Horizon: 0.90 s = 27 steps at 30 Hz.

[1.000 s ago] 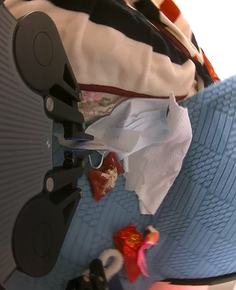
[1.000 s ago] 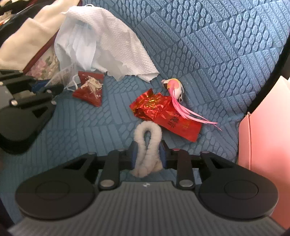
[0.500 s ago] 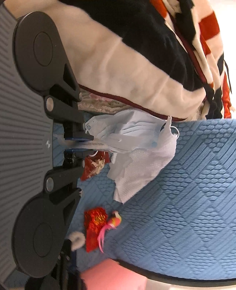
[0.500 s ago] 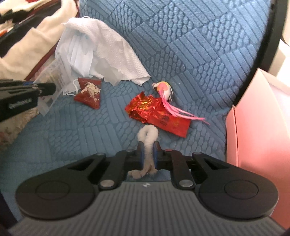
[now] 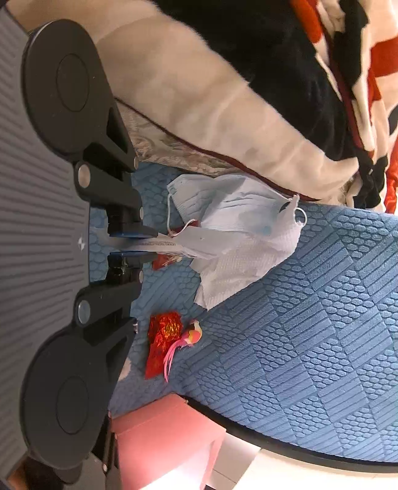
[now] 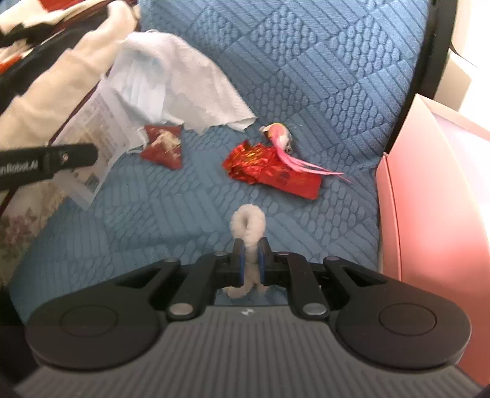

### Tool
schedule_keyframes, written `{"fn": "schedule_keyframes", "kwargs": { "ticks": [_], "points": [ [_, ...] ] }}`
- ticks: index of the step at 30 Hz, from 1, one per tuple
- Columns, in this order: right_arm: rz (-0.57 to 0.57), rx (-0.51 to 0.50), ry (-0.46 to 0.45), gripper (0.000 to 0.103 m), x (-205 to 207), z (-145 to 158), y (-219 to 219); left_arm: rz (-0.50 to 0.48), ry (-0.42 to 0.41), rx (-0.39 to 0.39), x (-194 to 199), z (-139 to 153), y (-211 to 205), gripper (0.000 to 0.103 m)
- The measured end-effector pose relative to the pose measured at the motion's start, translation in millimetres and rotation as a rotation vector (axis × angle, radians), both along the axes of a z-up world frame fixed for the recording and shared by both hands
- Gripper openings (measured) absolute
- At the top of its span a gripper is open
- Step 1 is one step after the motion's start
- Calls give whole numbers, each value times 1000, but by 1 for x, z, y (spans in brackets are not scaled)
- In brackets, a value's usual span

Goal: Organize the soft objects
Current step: 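Lift the ring with the right tool while the left tool carries the paper tag toward the pink box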

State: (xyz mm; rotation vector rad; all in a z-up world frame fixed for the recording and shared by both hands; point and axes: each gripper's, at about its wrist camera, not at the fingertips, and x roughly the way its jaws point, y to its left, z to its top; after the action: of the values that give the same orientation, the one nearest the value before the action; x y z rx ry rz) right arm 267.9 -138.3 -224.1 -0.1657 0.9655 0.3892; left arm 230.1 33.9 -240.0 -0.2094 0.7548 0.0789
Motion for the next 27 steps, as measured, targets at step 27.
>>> {"fn": "schedule_keyframes", "kwargs": {
  "ticks": [27],
  "points": [
    [-121, 89, 8, 12, -41, 24, -33, -55, 11, -35, -30, 3, -35, 10]
  ]
}}
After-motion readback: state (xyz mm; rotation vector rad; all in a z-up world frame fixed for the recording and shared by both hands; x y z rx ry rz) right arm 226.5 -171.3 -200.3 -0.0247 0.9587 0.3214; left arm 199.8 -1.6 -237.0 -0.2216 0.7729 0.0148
